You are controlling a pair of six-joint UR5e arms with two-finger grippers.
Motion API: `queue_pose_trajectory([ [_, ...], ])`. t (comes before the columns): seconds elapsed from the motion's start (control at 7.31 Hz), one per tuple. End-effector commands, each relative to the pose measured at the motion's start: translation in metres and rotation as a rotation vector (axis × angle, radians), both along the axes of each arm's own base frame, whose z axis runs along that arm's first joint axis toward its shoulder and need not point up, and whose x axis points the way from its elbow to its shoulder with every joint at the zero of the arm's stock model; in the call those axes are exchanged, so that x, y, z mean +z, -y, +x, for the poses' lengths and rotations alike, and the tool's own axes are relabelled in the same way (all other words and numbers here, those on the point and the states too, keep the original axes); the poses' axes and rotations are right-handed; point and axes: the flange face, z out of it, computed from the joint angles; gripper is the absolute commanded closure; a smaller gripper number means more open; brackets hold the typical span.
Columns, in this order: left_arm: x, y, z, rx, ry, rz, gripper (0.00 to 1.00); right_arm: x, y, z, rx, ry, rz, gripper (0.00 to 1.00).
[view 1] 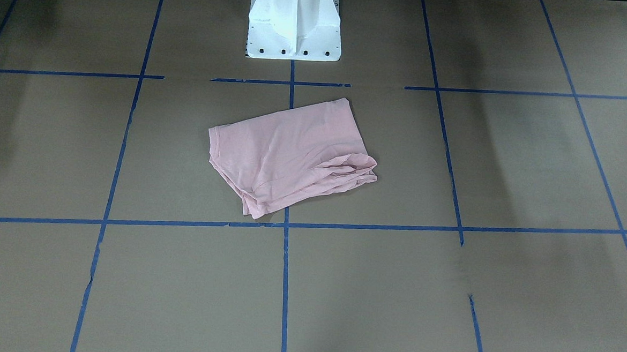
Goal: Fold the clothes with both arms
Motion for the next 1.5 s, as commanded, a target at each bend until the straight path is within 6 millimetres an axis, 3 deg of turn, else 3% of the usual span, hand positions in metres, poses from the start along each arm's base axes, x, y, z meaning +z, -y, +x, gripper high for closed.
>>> queue_pose_trajectory([
  [0.0, 0.007, -0.009, -0.006, -0.015, -0.008, -0.012, 0.00, 0.003, -0.005, 0.001, 0.001, -0.002, -0.009, 0.00],
  [1.37, 0.024, -0.026, -0.007, -0.018, 0.029, -0.043, 0.00, 0.010, -0.012, 0.001, 0.005, -0.009, -0.023, 0.00],
])
